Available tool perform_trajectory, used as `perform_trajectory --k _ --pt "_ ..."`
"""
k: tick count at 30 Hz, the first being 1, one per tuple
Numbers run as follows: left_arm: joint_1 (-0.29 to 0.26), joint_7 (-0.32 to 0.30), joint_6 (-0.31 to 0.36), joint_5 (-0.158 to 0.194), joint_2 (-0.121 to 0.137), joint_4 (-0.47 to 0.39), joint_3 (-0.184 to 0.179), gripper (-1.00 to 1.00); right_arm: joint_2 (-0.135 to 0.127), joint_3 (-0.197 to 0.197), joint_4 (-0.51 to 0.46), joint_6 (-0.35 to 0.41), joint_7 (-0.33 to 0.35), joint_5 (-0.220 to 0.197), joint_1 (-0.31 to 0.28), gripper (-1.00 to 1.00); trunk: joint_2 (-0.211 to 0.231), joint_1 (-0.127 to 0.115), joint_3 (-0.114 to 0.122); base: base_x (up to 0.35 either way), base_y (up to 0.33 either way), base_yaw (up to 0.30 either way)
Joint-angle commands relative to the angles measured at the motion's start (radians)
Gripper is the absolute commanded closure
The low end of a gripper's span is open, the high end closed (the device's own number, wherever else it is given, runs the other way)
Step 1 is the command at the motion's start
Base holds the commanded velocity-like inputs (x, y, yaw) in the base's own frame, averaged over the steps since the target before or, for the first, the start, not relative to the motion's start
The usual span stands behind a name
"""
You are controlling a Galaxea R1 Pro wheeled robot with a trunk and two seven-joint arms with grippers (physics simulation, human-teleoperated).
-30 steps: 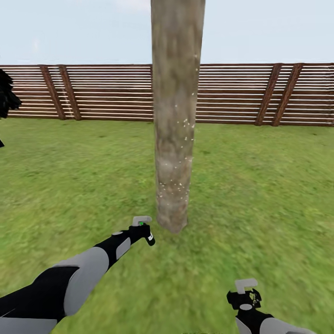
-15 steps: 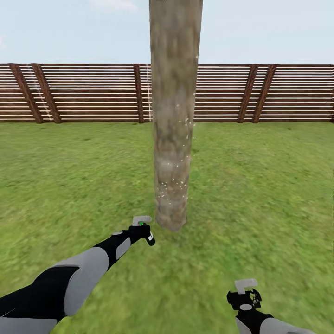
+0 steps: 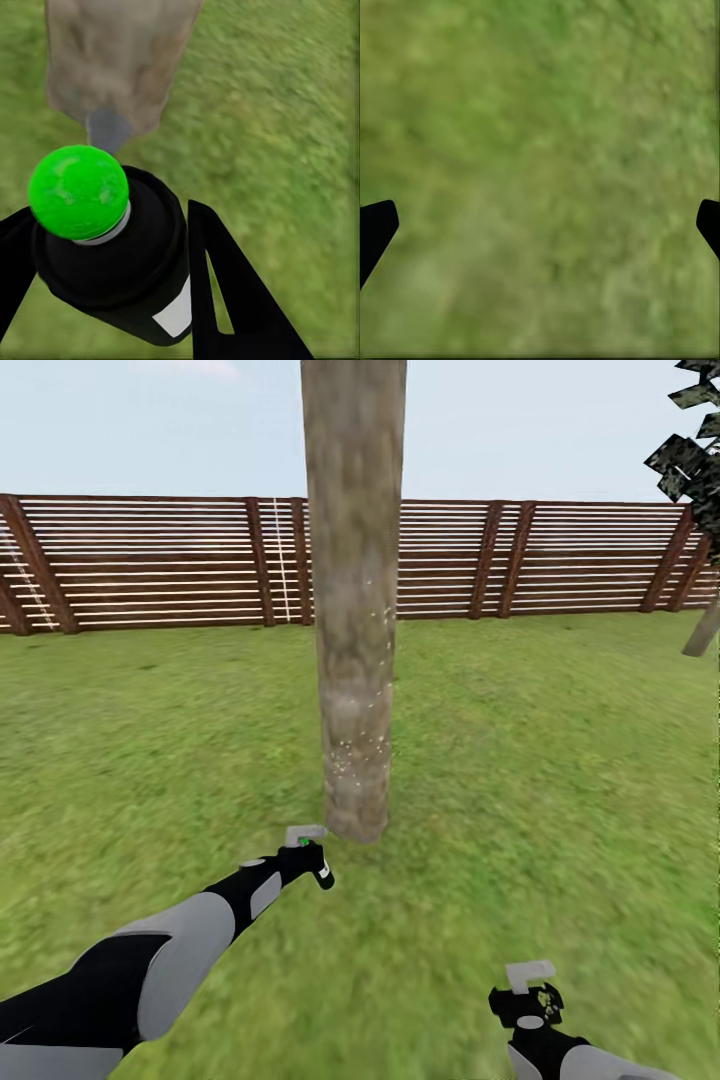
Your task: In the garden, pick up the pesticide atomizer on the floor and spray pesticide onto both trees until each tree trunk is fully covered.
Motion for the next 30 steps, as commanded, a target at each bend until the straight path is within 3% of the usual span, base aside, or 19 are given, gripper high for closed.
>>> perform_trajectory --k 1,5,8,10,12,15,17,20,21,23,26,30 --pt "-0.001 -0.004 -0.001 0.005 0.0 0.001 0.007 1.0 0.0 -0.008 0.005 -0.008 -0.004 0.01 -0.002 -1.0 0.0 0.0 -0.001 -0.027 0.033 -0.042" --pt "-0.001 -0.005 0.022 0.009 -0.009 -0.05 -0.003 1.0 -0.004 -0.009 0.005 -0.008 -0.005 0.009 -0.002 -1.0 0.0 0.0 -0.001 -0.009 0.011 -0.015" --pt "-0.001 -0.001 0.49 0.008 -0.018 -0.455 -0.004 1.0 -0.006 -0.009 0.005 -0.005 -0.005 0.01 -0.002 -1.0 0.0 0.0 -0.001 -0.001 0.001 -0.001" --pt "-0.001 0.004 0.592 0.007 -0.019 -0.589 -0.005 1.0 -0.006 -0.009 0.005 -0.004 -0.005 0.011 -0.002 -1.0 0.0 0.0 -0.001 0.0 0.0 0.0" --pt "-0.002 0.016 0.642 0.007 -0.021 -0.657 -0.005 1.0 -0.006 -0.009 0.005 -0.004 -0.005 0.011 -0.002 -1.0 0.0 0.0 -0.001 0.0 0.0 0.0" --pt "-0.03 0.021 0.692 0.007 -0.021 -0.683 -0.006 1.0 -0.006 -0.008 0.005 -0.003 -0.005 0.011 -0.002 -1.0 0.0 0.0 -0.001 0.0 0.0 0.0" --pt "-0.099 0.024 0.814 0.008 -0.022 -0.691 -0.006 1.0 -0.005 -0.008 0.005 -0.003 -0.005 0.011 -0.002 -1.0 0.0 0.0 -0.001 0.0 0.0 0.0" --pt "-0.186 0.024 0.866 0.008 -0.023 -0.691 -0.006 1.0 -0.005 -0.008 0.005 -0.003 -0.005 0.011 -0.002 -1.0 0.0 0.0 -0.001 0.0 0.0 0.0" --pt "-0.256 0.024 0.923 0.008 -0.023 -0.688 -0.006 1.0 -0.005 -0.008 0.005 -0.003 -0.005 0.011 -0.002 -1.0 0.0 0.0 -0.001 0.0 0.0 0.0" --pt "-0.323 0.025 0.98 0.008 -0.023 -0.685 -0.006 1.0 -0.006 -0.008 0.005 -0.003 -0.005 0.011 -0.002 -1.0 0.0 0.0 -0.001 0.0 0.0 0.0" --pt "-0.44 0.023 1.016 0.008 -0.023 -0.68 -0.006 1.0 -0.005 -0.008 0.005 -0.003 -0.005 0.011 -0.002 -1.0 0.0 0.0 -0.001 0.0 0.0 0.0" --pt "-0.517 0.021 1.023 0.007 -0.023 -0.677 -0.006 1.0 -0.005 -0.008 0.005 -0.003 -0.005 0.011 -0.002 -1.0 0.0 0.0 -0.001 0.0 0.0 0.0"
